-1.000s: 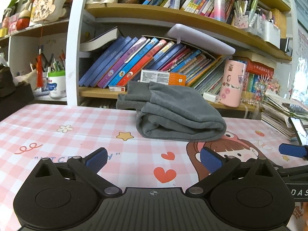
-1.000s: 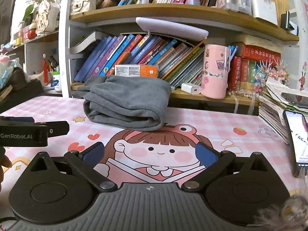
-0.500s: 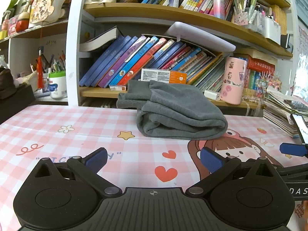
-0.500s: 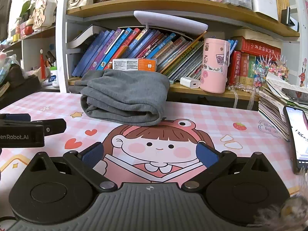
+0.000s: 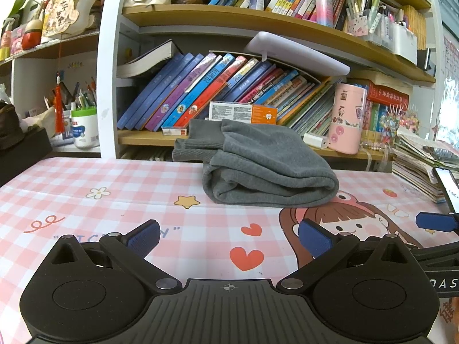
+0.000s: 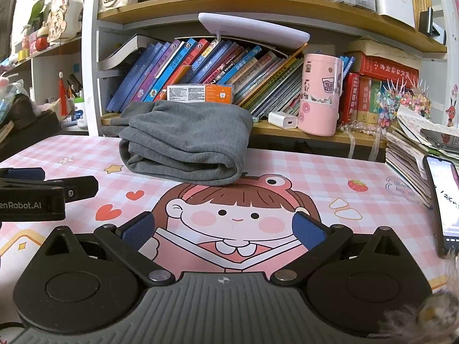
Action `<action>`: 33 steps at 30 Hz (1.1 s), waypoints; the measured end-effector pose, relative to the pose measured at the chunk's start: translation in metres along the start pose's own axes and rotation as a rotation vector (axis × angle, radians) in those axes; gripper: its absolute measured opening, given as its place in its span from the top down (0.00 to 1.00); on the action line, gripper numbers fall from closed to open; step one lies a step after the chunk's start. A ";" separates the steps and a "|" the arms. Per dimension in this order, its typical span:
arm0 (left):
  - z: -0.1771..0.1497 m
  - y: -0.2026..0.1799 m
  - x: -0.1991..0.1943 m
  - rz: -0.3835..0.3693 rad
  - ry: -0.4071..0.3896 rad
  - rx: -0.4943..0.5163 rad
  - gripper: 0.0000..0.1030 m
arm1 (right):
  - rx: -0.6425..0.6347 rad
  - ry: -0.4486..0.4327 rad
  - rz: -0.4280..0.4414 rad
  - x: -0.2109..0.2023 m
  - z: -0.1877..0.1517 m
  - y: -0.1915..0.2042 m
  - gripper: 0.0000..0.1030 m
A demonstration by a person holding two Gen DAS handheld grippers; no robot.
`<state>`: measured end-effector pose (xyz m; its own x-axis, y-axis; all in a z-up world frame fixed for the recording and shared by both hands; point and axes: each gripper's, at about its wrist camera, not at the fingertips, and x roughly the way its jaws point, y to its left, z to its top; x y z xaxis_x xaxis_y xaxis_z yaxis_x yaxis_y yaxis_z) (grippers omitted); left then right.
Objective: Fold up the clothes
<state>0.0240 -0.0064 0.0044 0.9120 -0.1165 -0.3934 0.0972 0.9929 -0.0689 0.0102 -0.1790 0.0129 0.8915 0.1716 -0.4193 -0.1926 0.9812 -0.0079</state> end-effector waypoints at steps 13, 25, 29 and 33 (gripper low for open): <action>0.000 -0.001 0.000 -0.001 -0.002 0.009 0.00 | 0.000 0.004 -0.002 0.000 0.000 0.000 0.00; 0.000 -0.002 0.000 0.000 -0.003 0.014 0.00 | -0.003 0.005 -0.001 0.001 0.000 0.001 0.00; 0.000 -0.002 0.001 0.000 -0.002 0.016 0.00 | -0.004 0.005 -0.001 0.001 -0.001 0.001 0.00; 0.001 -0.001 0.001 -0.001 -0.002 0.017 0.00 | -0.005 0.006 -0.001 0.001 0.000 0.001 0.00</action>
<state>0.0254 -0.0078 0.0047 0.9125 -0.1174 -0.3918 0.1046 0.9930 -0.0541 0.0112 -0.1779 0.0118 0.8889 0.1705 -0.4252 -0.1942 0.9809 -0.0127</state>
